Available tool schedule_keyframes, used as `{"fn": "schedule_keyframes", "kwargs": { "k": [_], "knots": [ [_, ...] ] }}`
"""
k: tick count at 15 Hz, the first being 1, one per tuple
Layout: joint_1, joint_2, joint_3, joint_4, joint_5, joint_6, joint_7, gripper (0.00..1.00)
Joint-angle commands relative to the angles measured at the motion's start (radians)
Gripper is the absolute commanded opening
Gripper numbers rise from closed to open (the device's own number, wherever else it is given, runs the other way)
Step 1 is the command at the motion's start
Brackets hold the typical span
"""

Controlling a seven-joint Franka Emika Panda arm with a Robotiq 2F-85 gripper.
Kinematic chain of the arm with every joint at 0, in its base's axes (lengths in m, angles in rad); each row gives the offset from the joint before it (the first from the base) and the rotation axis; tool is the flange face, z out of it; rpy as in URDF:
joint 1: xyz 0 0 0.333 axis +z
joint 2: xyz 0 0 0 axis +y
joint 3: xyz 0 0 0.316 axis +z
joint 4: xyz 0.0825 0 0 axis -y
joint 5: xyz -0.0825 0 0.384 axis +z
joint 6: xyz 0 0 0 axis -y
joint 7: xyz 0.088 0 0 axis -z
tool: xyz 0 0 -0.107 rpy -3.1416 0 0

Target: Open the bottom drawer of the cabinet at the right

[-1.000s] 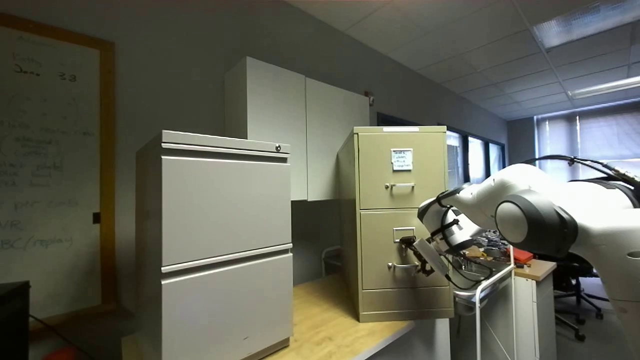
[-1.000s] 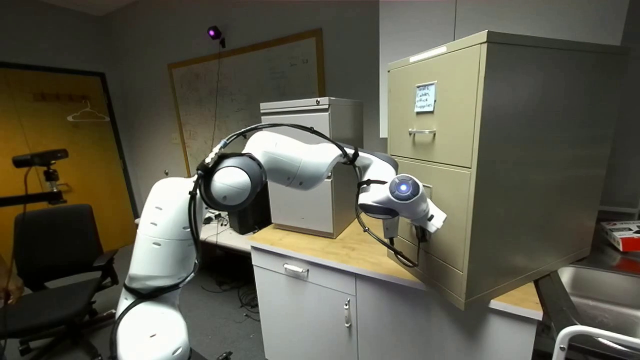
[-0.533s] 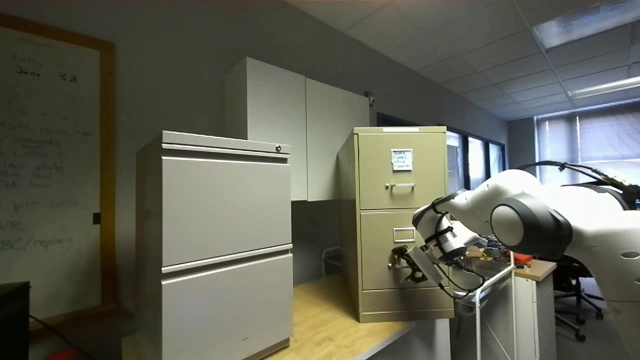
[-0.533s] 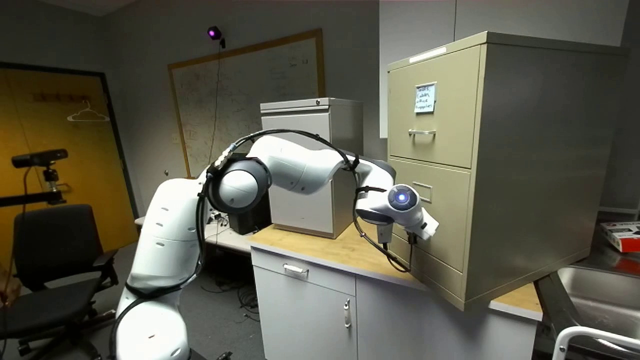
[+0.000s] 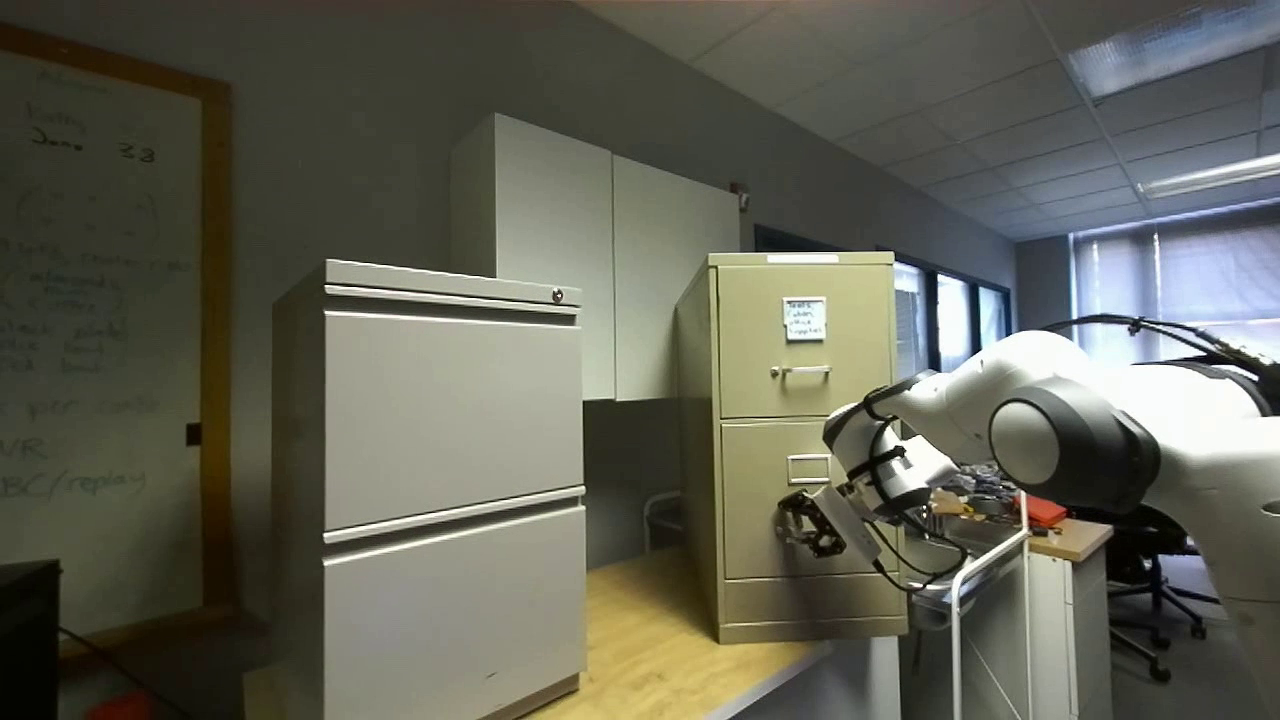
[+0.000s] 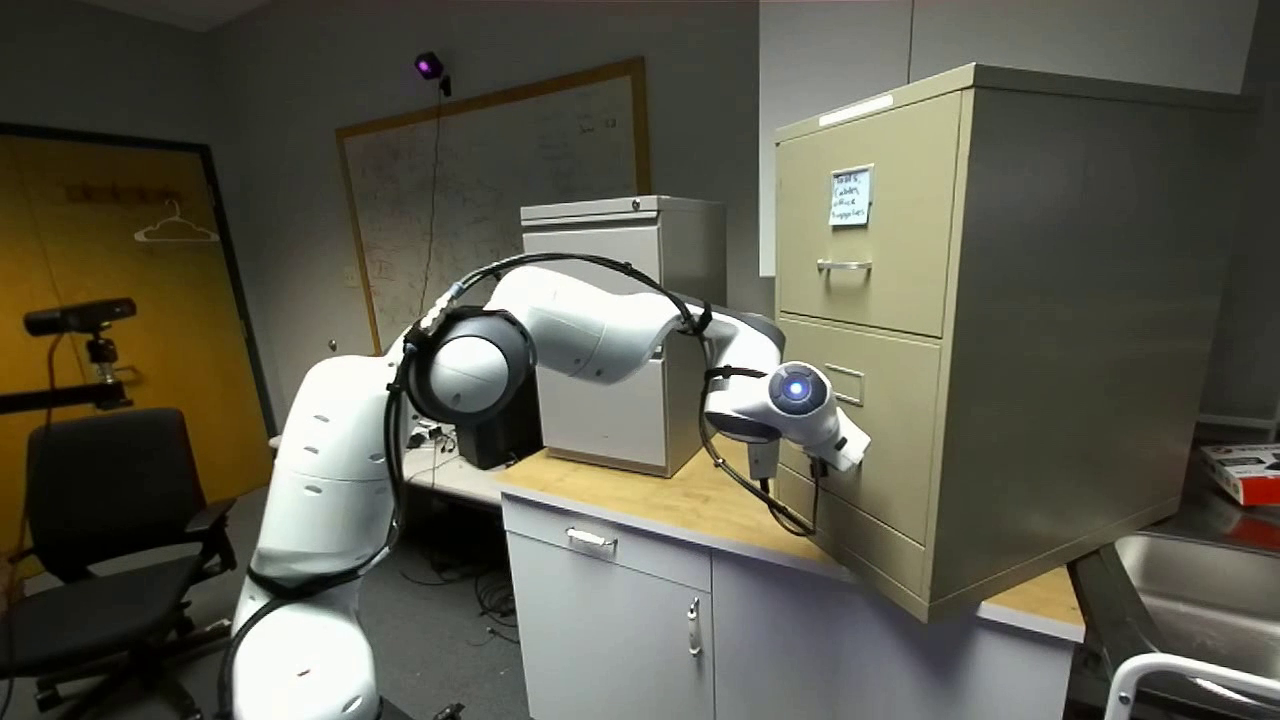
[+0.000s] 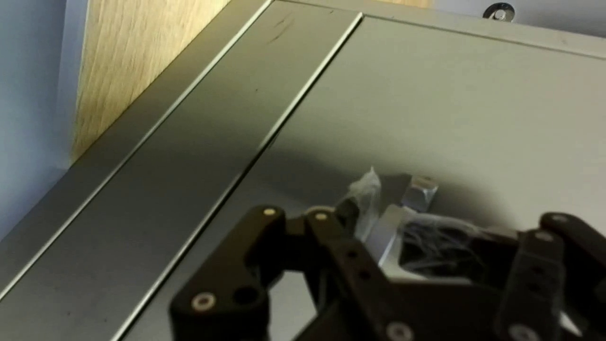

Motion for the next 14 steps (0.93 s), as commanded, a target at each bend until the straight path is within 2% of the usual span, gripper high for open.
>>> {"fn": "schedule_keyframes", "kwargs": {
  "k": [1,2,5,6,8,11,14],
  "knots": [
    [0.023,-0.027,0.000,-0.092,-0.027,0.058,-0.008,0.01],
    [0.028,-0.034,0.000,-0.101,-0.027,0.080,-0.012,0.05],
    [0.045,-0.054,0.003,-0.131,0.001,0.154,-0.039,0.07],
    [0.046,-0.058,0.007,-0.139,0.022,0.179,-0.060,0.31],
    [0.043,-0.070,0.014,-0.164,0.071,0.223,-0.102,0.31],
    [0.030,-0.088,0.017,-0.199,0.205,0.284,-0.182,0.50],
    [0.006,-0.095,0.012,-0.212,0.420,0.316,-0.311,0.75]
  ]
}}
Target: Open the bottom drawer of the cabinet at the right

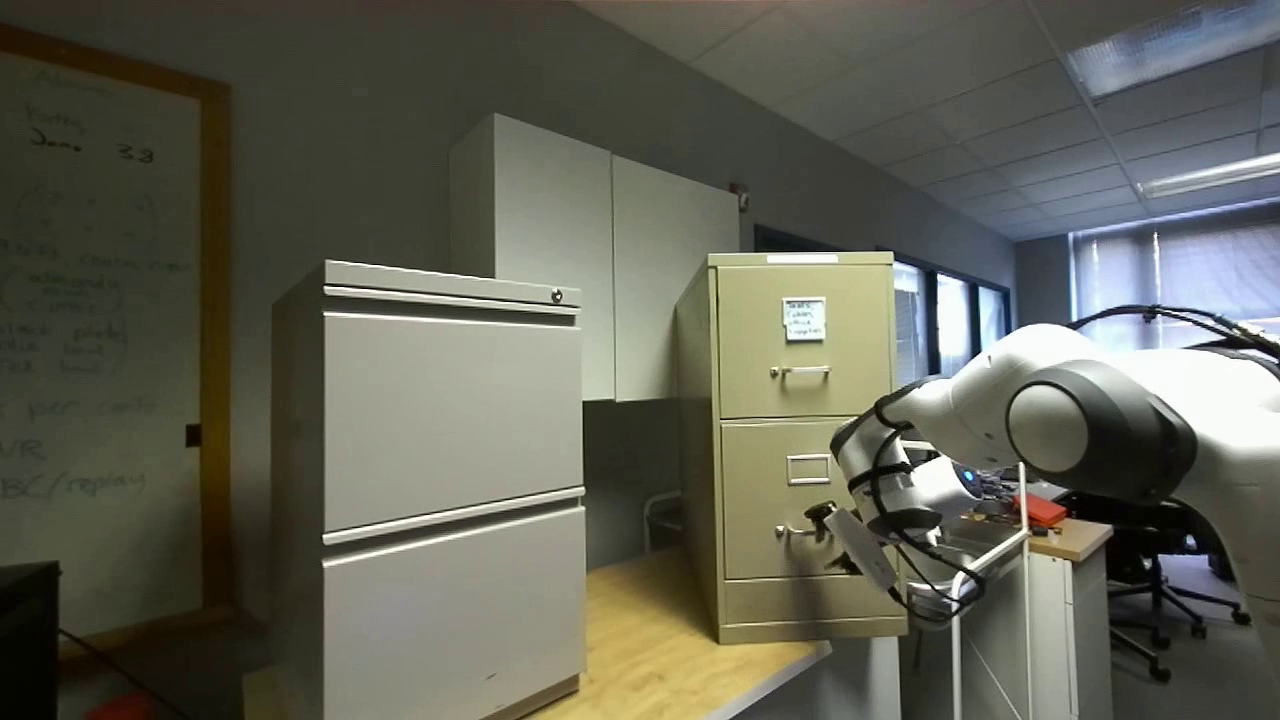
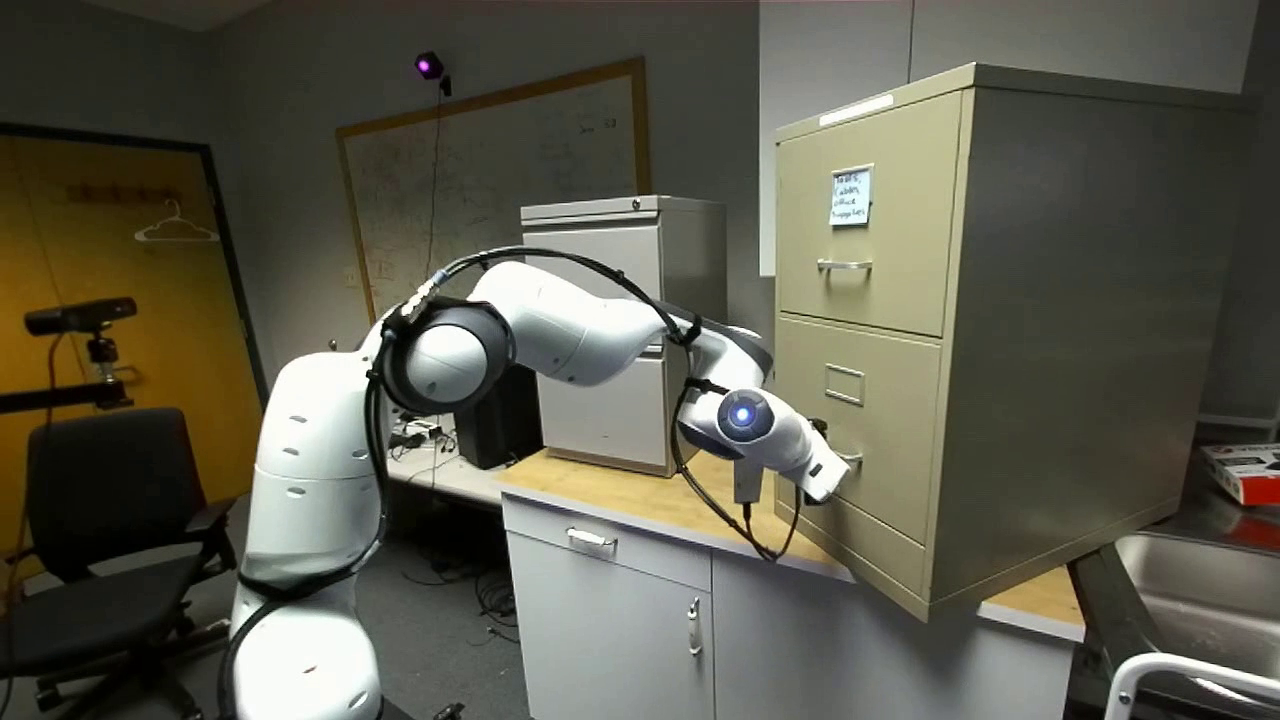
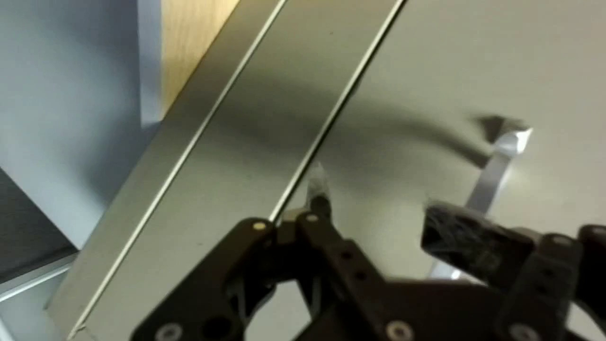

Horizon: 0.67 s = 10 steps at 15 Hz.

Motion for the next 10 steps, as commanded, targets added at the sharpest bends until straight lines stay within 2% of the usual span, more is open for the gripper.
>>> {"fn": "schedule_keyframes", "kwargs": {
  "k": [1,3,6,10],
  "knots": [
    [-0.037,-0.009,-0.001,-0.039,0.243,0.022,-0.167,0.83],
    [-0.057,-0.002,-0.014,-0.025,0.392,-0.012,-0.271,0.99],
    [-0.072,-0.005,-0.027,-0.023,0.525,-0.074,-0.376,1.00],
    [-0.074,-0.016,-0.036,-0.050,0.609,-0.137,-0.449,1.00]
  ]
}}
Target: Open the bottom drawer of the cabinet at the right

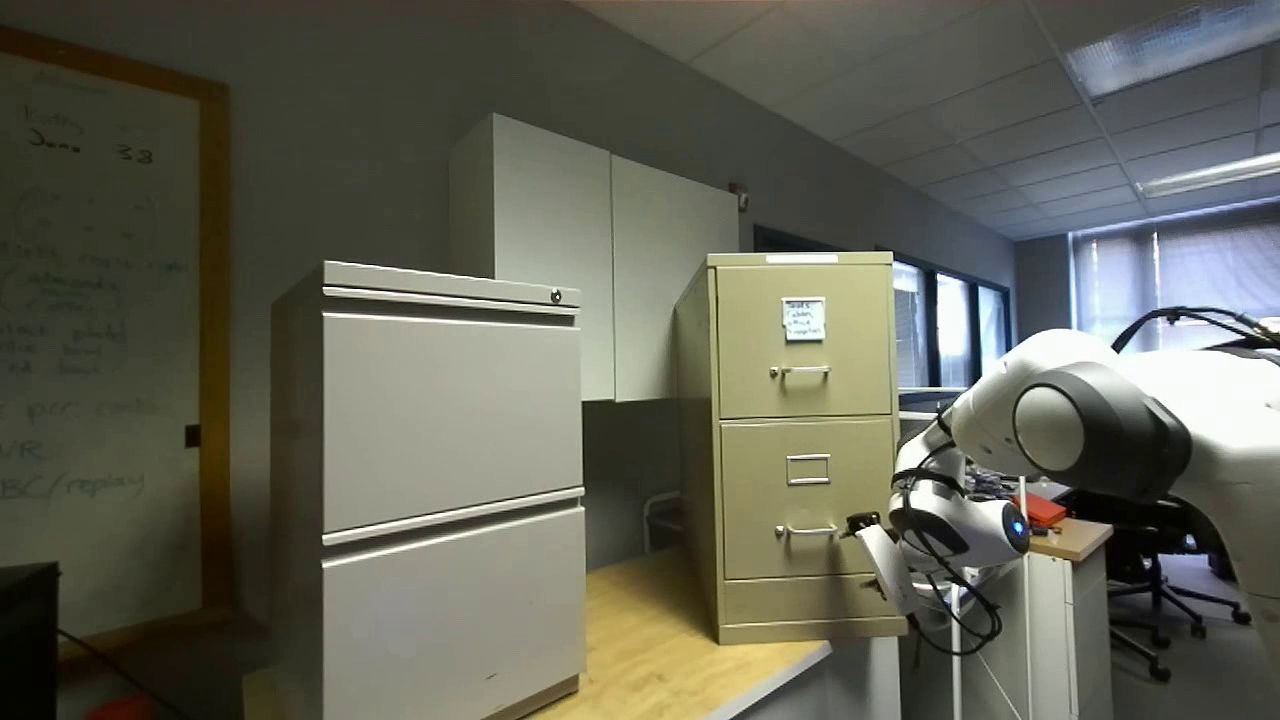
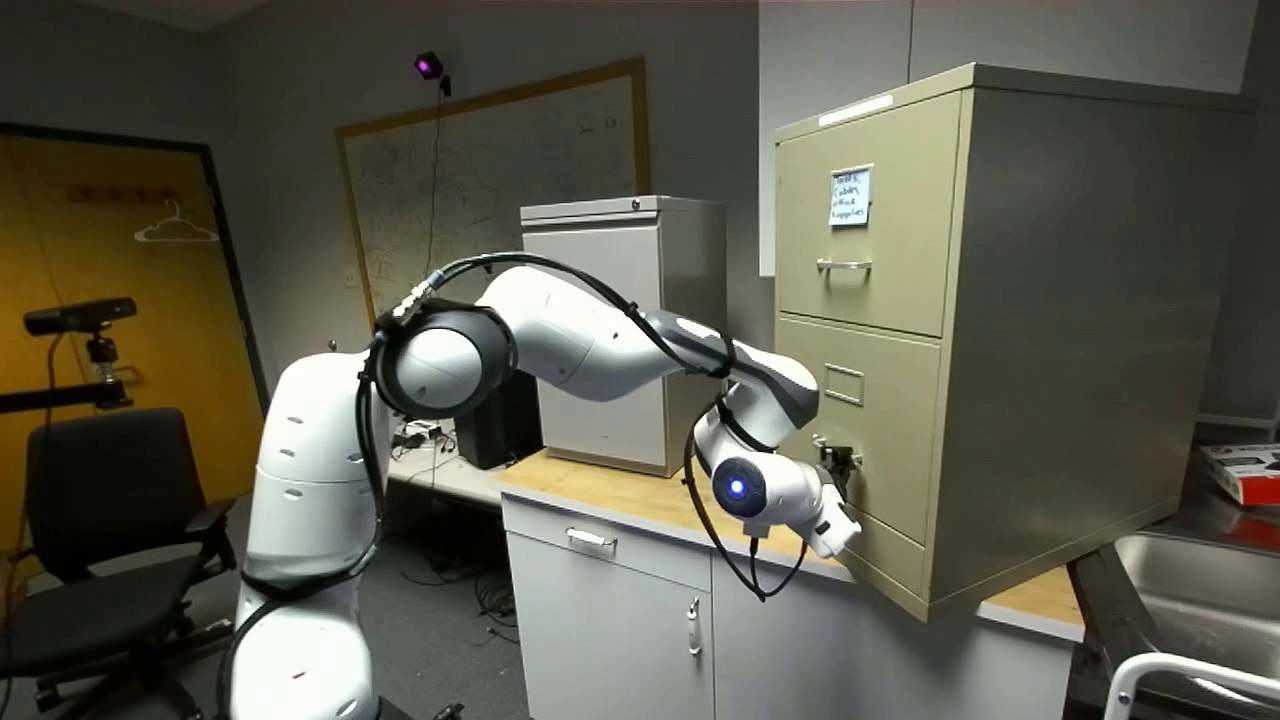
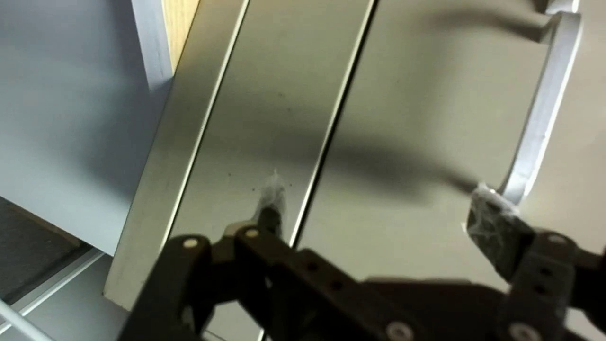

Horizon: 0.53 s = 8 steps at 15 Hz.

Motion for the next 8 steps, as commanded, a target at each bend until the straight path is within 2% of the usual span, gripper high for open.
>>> {"fn": "schedule_keyframes", "kwargs": {
  "k": [1,4,8],
  "knots": [
    [-0.003,-0.026,-0.005,-0.027,0.087,-0.046,-0.078,1.00],
    [-0.004,-0.040,-0.012,-0.050,0.137,-0.062,-0.122,1.00],
    [-0.003,-0.072,-0.027,-0.098,0.137,-0.035,-0.151,1.00]
  ]
}}
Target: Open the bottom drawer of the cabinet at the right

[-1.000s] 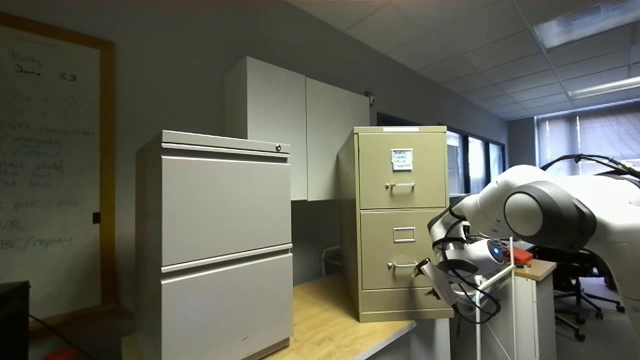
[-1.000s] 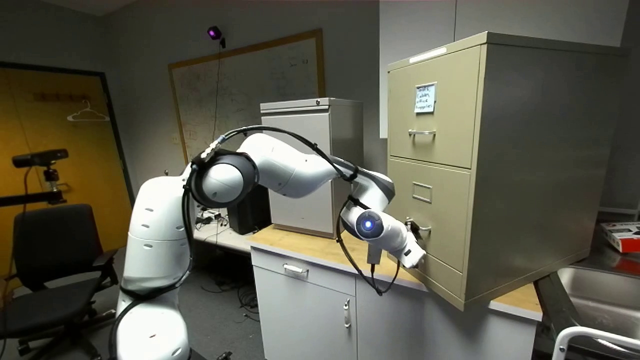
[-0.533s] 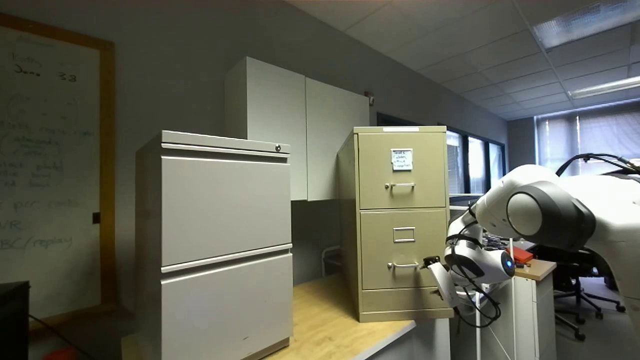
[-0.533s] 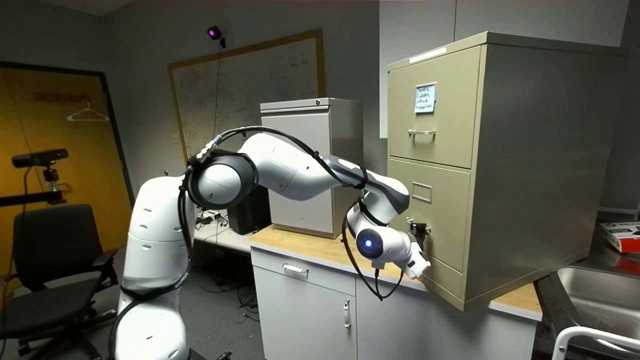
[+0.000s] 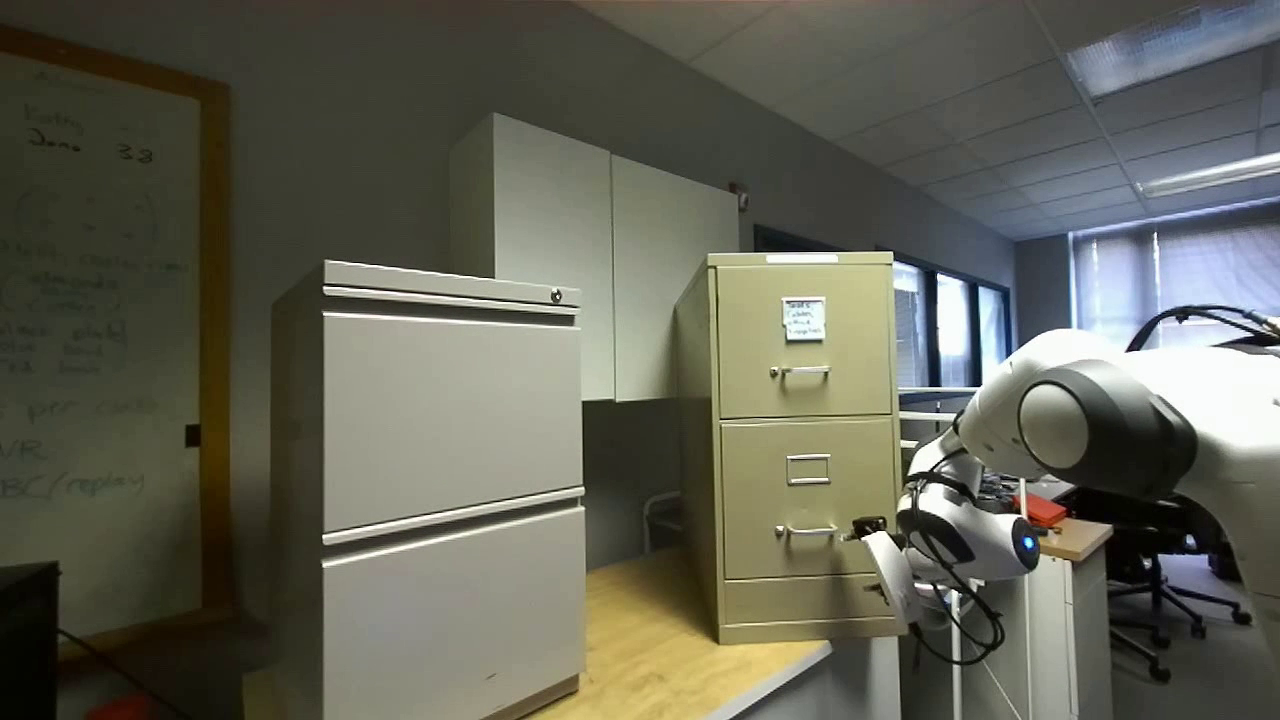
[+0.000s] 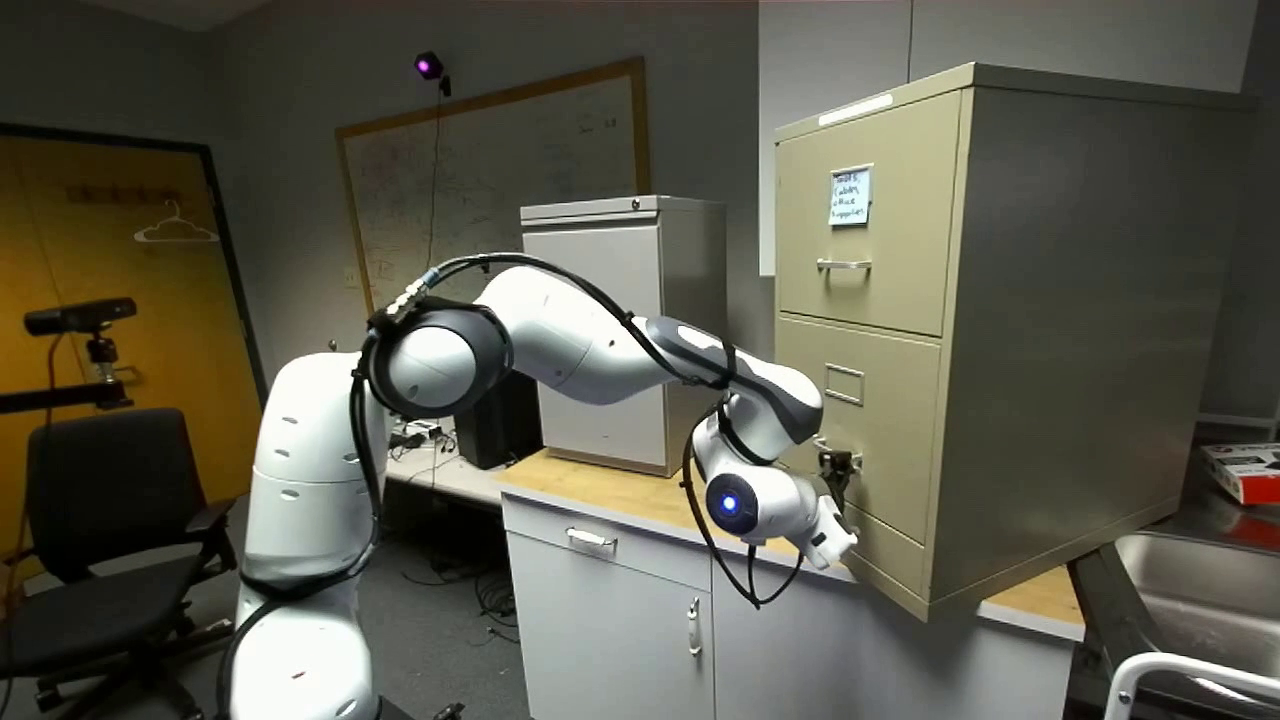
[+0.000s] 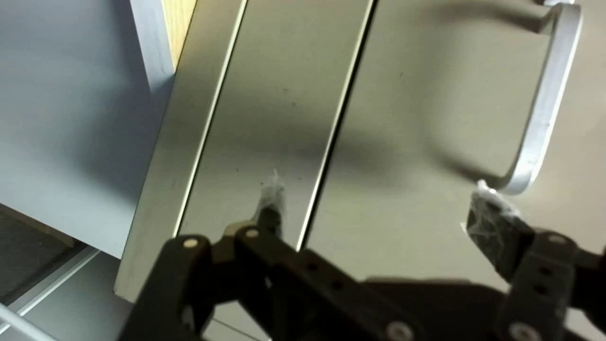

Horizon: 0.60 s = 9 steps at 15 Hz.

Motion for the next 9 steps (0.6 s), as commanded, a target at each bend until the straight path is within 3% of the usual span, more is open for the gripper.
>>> {"fn": "schedule_keyframes", "kwargs": {
  "k": [1,9],
  "knots": [
    [-0.001,-0.067,-0.016,-0.074,0.023,0.008,-0.058,1.00],
    [-0.011,-0.127,-0.065,-0.105,0.126,-0.009,-0.152,1.00]
  ]
}}
